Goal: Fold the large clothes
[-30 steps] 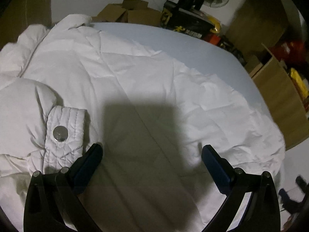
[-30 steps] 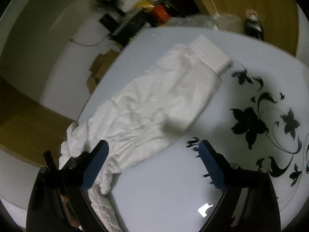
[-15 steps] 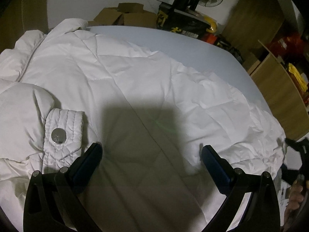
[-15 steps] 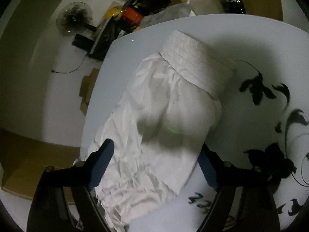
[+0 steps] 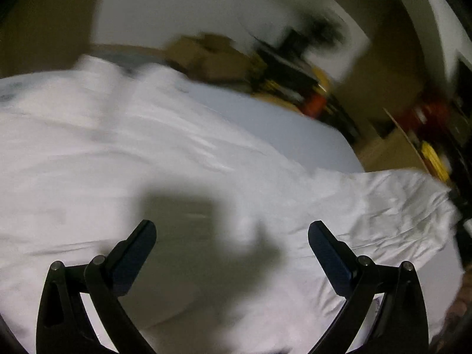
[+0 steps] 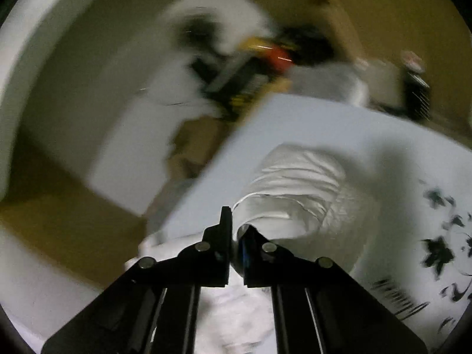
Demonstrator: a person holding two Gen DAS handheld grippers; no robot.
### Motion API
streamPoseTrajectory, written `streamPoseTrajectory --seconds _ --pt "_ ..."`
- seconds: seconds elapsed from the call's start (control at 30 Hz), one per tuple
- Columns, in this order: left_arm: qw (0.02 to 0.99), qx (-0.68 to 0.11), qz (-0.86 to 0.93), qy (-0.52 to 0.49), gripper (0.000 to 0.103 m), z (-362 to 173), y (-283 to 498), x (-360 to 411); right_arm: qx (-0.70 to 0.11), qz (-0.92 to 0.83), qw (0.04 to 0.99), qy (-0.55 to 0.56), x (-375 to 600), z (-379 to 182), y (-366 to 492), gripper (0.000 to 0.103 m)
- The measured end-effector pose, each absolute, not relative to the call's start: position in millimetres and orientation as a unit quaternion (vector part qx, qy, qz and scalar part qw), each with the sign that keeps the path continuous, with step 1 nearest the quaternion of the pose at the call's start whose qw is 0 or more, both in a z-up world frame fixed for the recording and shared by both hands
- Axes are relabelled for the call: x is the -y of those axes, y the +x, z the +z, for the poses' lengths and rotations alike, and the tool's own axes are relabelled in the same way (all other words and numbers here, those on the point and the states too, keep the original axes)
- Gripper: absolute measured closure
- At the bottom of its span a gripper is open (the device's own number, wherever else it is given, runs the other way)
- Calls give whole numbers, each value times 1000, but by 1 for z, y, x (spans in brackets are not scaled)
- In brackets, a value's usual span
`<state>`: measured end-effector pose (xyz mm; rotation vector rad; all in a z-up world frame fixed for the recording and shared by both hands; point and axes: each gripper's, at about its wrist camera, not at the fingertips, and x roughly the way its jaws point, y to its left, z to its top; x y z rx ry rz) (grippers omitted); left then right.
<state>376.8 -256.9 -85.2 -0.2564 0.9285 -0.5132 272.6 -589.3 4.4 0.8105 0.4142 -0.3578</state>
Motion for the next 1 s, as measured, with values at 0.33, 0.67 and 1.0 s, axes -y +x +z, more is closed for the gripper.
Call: streamPoseTrajectory --seconds 0.33,0.67,1.0 --pt "863 -417 -84 -272 0 -94 304 -22 -315 -9 921 231 278 -8 427 97" --pt "840 -426 -60 -331 0 -140 276 -105 -444 24 887 128 151 -175 494 26" --pt "850 -407 -118 -313 0 -117 276 -95 -340 34 905 253 261 -75 442 21"
